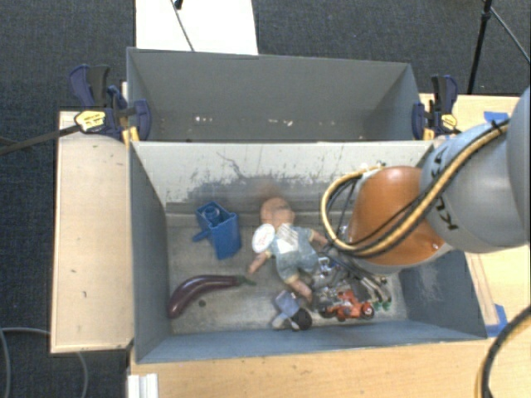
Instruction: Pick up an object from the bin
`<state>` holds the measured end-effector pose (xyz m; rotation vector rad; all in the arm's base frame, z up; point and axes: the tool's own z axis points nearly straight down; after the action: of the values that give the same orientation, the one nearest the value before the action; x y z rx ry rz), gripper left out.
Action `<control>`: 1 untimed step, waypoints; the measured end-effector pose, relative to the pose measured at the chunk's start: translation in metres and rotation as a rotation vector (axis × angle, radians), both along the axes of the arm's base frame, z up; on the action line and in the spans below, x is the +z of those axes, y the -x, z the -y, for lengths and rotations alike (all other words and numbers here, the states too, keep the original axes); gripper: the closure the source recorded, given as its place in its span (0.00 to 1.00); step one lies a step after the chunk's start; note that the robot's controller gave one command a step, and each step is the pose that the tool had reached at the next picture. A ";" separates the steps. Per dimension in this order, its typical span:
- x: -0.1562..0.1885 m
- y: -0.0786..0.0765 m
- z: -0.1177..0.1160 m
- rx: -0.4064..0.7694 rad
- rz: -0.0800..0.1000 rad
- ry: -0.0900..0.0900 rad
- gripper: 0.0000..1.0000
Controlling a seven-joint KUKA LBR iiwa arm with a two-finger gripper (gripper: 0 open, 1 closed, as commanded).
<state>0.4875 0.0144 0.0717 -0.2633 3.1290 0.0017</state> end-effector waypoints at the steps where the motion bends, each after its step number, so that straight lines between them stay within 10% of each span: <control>1: 0.048 0.000 -0.004 -0.060 -0.010 0.001 1.00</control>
Offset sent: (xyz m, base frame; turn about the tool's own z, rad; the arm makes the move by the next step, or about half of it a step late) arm 0.0015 -0.0105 0.2150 -0.0523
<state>0.4877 0.0179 0.1199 -0.1700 3.1450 0.0012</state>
